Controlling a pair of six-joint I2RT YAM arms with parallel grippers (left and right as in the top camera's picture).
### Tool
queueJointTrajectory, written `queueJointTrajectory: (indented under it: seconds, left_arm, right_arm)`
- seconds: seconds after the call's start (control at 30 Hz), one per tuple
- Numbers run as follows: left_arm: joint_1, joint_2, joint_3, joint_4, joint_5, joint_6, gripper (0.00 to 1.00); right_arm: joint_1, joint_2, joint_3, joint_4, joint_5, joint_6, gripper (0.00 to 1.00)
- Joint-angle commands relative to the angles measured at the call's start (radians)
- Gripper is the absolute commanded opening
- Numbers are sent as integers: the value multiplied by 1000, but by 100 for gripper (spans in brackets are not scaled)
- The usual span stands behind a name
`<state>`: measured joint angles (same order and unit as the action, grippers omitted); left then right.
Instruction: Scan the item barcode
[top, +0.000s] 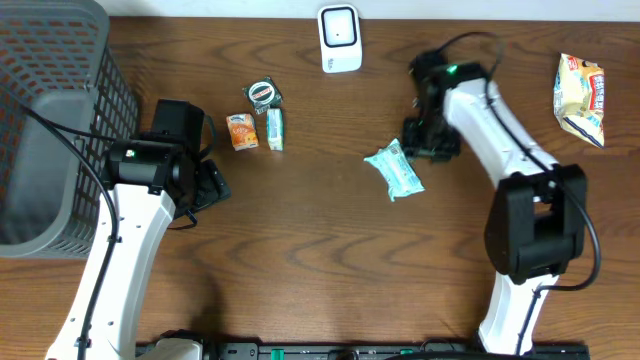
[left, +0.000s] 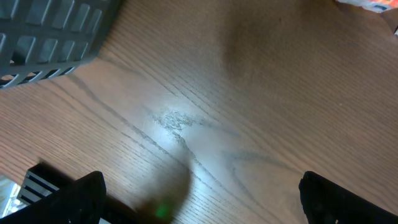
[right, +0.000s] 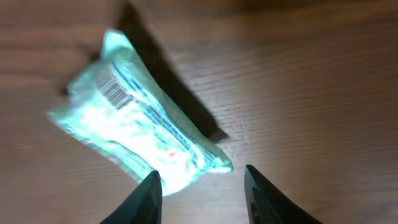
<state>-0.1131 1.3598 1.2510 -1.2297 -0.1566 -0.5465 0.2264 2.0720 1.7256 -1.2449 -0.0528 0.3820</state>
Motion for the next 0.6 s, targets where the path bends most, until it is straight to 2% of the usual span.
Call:
queueJointTrajectory:
  seconds: [0.0,0.17,0.4,0.57]
  left_arm:
    - [3,1,-4,-3,-10,-5,98]
    - [3,1,-4,-3,-10,-5,98]
    - [3,1,-4,-3,-10,-5,97]
    - [3,1,-4,-3,-10,-5,98]
  right_arm:
    - [1,-15,33,-40,-138,-51,36]
    - [51,-15,2,-99,-196,-118,24]
    - [171,-15,-84,-66,-170,-150,21]
    - [224,-15,-150,3,-120,-57,18]
